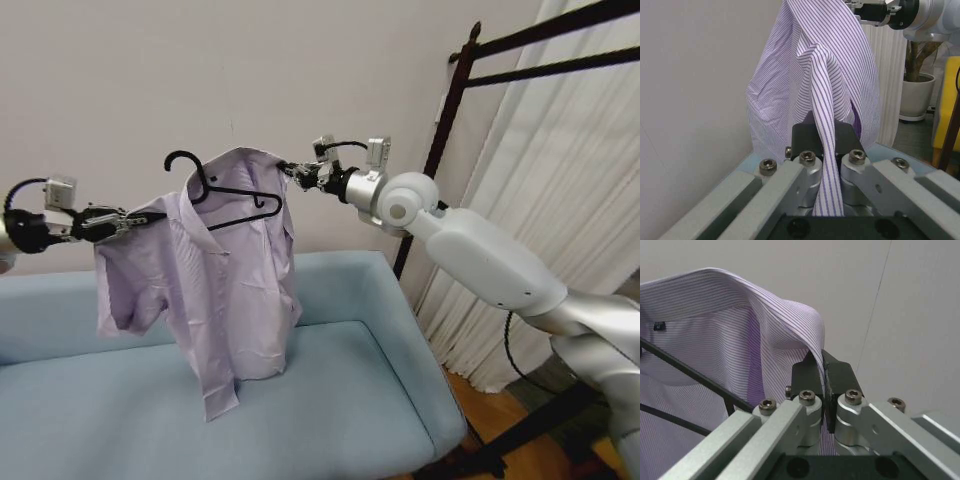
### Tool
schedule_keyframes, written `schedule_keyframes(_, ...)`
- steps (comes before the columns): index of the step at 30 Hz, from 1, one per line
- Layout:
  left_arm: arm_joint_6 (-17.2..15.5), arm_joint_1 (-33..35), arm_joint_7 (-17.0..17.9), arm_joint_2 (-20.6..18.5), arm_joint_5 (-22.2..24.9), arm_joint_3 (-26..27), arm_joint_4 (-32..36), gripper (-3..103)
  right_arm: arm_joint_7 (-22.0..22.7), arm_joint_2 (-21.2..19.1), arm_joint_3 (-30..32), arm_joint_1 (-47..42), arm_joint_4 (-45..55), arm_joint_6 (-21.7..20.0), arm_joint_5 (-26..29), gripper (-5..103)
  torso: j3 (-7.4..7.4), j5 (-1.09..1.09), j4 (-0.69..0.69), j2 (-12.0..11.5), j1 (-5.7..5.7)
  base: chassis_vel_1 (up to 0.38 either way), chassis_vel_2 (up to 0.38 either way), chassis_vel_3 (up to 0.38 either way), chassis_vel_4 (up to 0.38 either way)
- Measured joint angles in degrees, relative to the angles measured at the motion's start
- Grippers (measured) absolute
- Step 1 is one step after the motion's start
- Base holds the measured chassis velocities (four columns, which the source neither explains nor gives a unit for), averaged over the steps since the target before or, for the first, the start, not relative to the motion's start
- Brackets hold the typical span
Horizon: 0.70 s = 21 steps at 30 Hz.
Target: Pick up the clothes from the sofa and hang them on the clothes hanger.
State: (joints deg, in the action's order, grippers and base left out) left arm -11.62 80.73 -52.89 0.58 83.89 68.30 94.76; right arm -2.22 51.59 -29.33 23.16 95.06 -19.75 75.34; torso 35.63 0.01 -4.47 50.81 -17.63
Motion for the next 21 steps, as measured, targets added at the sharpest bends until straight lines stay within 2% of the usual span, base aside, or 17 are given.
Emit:
schedule_keyframes(9, -0.3, -1.8, -0.52, -0.07, 0.07, -1.13, -0.19, 2, -1.35, -0.8, -0.89, 0.85, -2.32, 0.41, -1.72, 1, 0.0, -0.01, 0.0, 0.0, 0.0, 0.0, 0.0, 0.0, 0.0)
schedule_keyframes(12, -0.4, -1.93, -0.98, -0.52, 0.14, -1.13, -0.49, 2, -2.08, -0.75, -1.14, 0.68, -3.1, 1.14, -4.44, 1, 0.0, 0.0, 0.01, 0.0, 0.0, 0.0, 0.0, 0.0, 0.0)
schedule_keyframes(21, -0.62, -1.91, -0.2, -0.3, -0.01, -1.12, -0.49, 2, -2.76, -1.72, -1.02, 1.3, -2.26, 1.17, -6.09, 1, 0.0, 0.0, 0.01, 0.0, 0.0, 0.0, 0.0, 0.0, 0.0)
